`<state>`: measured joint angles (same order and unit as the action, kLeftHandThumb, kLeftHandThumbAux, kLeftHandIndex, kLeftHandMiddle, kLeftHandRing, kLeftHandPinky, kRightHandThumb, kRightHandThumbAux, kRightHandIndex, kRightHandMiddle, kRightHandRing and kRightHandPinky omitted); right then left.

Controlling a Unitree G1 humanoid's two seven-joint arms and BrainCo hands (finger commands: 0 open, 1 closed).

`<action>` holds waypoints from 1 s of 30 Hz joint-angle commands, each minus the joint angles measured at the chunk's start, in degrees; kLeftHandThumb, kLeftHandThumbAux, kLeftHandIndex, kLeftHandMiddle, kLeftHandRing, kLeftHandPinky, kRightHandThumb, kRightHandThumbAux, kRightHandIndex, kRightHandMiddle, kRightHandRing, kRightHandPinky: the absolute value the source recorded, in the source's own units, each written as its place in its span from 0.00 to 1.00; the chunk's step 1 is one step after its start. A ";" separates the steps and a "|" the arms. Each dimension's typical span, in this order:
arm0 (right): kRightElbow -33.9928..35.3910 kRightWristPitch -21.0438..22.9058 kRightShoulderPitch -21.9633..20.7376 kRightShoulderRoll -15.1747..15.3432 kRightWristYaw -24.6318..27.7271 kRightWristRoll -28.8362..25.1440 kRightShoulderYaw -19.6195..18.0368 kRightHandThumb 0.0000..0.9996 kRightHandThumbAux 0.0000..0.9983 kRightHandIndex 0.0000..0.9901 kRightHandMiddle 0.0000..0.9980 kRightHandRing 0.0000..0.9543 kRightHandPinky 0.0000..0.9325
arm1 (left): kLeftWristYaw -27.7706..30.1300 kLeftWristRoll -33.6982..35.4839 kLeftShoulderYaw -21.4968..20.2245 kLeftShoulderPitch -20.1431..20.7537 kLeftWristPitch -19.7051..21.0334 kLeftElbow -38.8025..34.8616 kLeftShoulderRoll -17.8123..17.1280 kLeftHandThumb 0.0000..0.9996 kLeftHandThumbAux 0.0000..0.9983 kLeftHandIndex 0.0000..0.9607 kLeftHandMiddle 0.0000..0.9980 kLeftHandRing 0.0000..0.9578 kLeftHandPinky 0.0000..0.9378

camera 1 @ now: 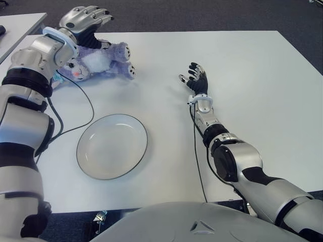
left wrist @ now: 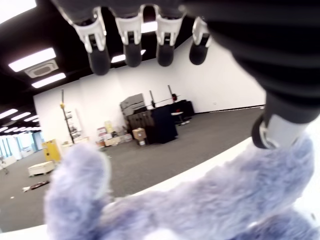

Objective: Put the doll into the plate.

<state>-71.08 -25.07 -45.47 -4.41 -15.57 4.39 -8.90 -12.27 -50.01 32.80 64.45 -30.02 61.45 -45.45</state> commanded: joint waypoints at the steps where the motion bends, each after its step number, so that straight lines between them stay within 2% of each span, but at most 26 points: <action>1: -7.60 9.88 10.17 -10.07 -0.18 -0.55 -0.56 0.25 0.93 0.16 0.18 0.17 0.18 | -1.37 -0.82 0.72 0.67 -2.41 0.22 1.86 0.32 0.48 0.00 0.03 0.07 0.13; 8: -7.61 9.90 10.18 -10.13 -0.30 -0.45 -0.44 0.25 0.93 0.15 0.17 0.17 0.19 | -1.80 -0.51 0.44 0.48 -3.88 -0.08 3.19 0.33 0.48 0.00 0.03 0.07 0.15; 13: -7.63 9.97 10.25 -10.11 -0.46 -0.26 -0.23 0.23 0.93 0.14 0.17 0.16 0.18 | -1.69 -0.14 0.23 0.43 -4.88 0.30 3.97 0.33 0.48 0.00 0.03 0.07 0.12; 21: -7.65 10.09 10.40 -10.14 -1.23 0.11 0.34 0.22 0.93 0.14 0.16 0.15 0.16 | -3.16 -0.02 0.52 0.25 -6.39 3.62 6.65 0.35 0.47 0.00 0.04 0.08 0.13; 30: -7.62 10.12 10.57 -10.21 -1.60 0.09 0.58 0.24 0.93 0.14 0.16 0.15 0.17 | -3.67 0.55 0.26 -0.11 -8.91 5.52 8.07 0.35 0.45 0.00 0.04 0.08 0.10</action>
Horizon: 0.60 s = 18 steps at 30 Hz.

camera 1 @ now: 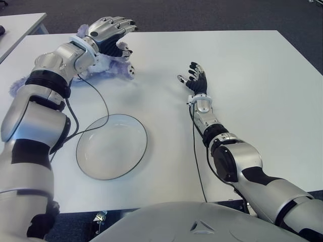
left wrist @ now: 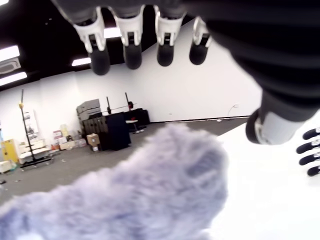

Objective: Put the doll into the plate.

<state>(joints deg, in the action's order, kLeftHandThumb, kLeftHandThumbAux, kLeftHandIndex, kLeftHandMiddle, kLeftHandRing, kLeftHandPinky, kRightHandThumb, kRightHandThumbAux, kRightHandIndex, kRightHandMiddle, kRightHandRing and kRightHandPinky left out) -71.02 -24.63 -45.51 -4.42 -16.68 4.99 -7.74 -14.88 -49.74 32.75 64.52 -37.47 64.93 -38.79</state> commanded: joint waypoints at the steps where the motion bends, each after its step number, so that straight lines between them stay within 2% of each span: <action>1: -7.67 9.68 10.63 -10.21 -0.51 -0.50 -0.58 0.24 0.93 0.15 0.16 0.15 0.17 | -0.99 0.37 0.28 -0.23 -1.59 2.14 1.51 0.34 0.44 0.00 0.05 0.08 0.09; 7: -7.63 9.62 10.75 -10.19 -0.72 -0.44 -0.61 0.28 0.93 0.16 0.17 0.15 0.17 | 0.62 2.23 -0.64 -1.03 -2.69 3.49 3.04 0.35 0.42 0.00 0.06 0.08 0.11; 18: -7.57 9.25 11.00 -10.11 -0.51 -0.69 -0.89 0.38 0.92 0.19 0.17 0.15 0.17 | 0.97 4.50 -1.36 -2.18 -4.53 5.03 3.42 0.41 0.38 0.00 0.07 0.09 0.13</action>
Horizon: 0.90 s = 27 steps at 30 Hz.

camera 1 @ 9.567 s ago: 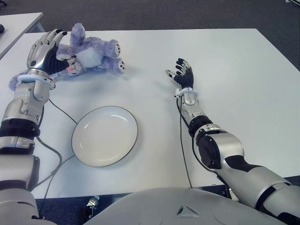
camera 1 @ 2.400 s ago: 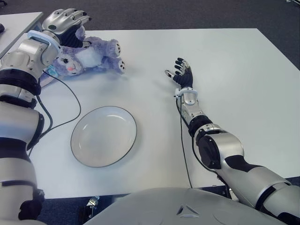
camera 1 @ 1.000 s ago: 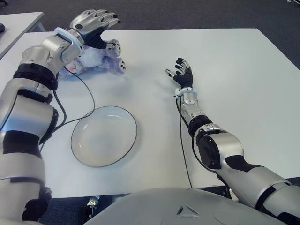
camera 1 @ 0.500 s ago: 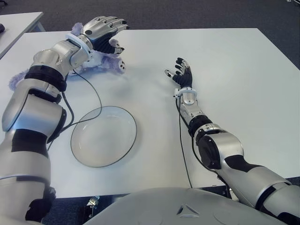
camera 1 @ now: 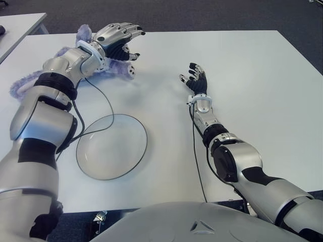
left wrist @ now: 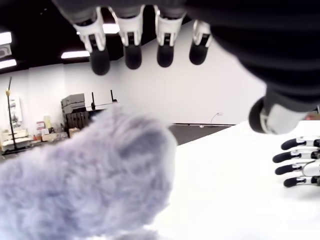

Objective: Put the doll into the plate.

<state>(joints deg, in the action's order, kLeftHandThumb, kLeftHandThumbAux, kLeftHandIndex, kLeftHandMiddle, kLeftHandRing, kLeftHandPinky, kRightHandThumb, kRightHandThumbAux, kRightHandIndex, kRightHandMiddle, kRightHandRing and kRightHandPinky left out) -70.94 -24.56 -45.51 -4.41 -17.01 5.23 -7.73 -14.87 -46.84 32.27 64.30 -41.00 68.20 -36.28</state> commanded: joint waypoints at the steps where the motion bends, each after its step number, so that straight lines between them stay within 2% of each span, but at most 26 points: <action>1: -7.65 9.16 11.00 -10.11 -0.17 -0.94 -0.91 0.39 0.92 0.19 0.17 0.15 0.17 | 1.02 1.71 -0.87 -1.96 -1.07 1.82 0.89 0.41 0.38 0.00 0.07 0.09 0.13; 11: -7.65 9.26 10.98 -10.04 -0.39 -1.18 -1.23 0.44 0.91 0.22 0.17 0.15 0.18 | 1.56 3.20 -1.77 -2.49 -0.90 3.14 0.67 0.37 0.35 0.00 0.08 0.09 0.11; 27: -7.62 8.96 11.04 -9.73 -0.43 -1.36 -1.51 0.45 0.90 0.23 0.18 0.15 0.18 | -0.28 3.55 -2.57 -3.80 1.25 4.86 1.10 0.41 0.33 0.00 0.07 0.08 0.11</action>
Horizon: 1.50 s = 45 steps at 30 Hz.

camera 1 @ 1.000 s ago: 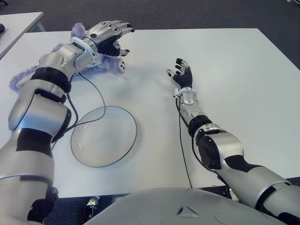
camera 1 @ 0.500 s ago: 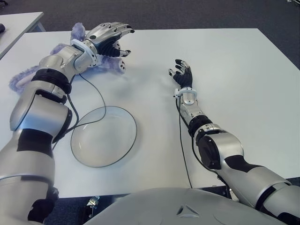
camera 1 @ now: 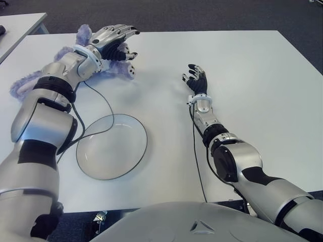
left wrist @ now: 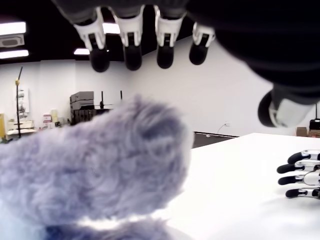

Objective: Put the doll into the plate.

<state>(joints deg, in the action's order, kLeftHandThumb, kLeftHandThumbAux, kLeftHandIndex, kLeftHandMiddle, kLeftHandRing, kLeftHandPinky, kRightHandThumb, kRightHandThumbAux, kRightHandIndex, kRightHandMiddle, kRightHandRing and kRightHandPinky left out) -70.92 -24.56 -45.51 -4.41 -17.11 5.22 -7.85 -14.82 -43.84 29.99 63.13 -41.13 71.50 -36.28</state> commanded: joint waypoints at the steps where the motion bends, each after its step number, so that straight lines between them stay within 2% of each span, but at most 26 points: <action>1: -7.64 8.96 11.03 -9.70 -0.28 -1.35 -1.41 0.45 0.90 0.22 0.17 0.15 0.17 | -0.31 0.56 -0.29 -2.62 1.59 1.66 1.13 0.41 0.32 0.00 0.07 0.08 0.10; 14: -7.66 9.35 10.99 -9.34 -0.38 -1.02 -1.11 0.44 0.90 0.21 0.16 0.14 0.17 | -0.91 0.24 -0.16 -3.05 4.99 3.06 1.76 0.43 0.31 0.00 0.06 0.08 0.11; 30: -7.69 9.47 11.07 -9.01 -1.18 -0.25 -0.45 0.45 0.89 0.25 0.17 0.15 0.18 | 0.18 0.85 -0.59 -3.05 9.15 4.66 3.76 0.40 0.28 0.00 0.07 0.09 0.12; 45: -7.65 9.39 11.17 -9.01 -1.35 -0.28 -0.51 0.47 0.89 0.26 0.17 0.15 0.18 | 0.32 1.24 -1.25 -3.44 12.63 6.00 6.06 0.45 0.28 0.00 0.07 0.09 0.10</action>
<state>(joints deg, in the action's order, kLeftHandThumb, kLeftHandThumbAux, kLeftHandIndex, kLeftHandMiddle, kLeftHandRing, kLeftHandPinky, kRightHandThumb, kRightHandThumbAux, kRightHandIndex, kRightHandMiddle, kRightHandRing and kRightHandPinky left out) -70.90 -24.48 -45.51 -4.41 -18.12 5.55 -7.72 -14.84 -43.74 29.42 61.87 -30.28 75.72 -31.72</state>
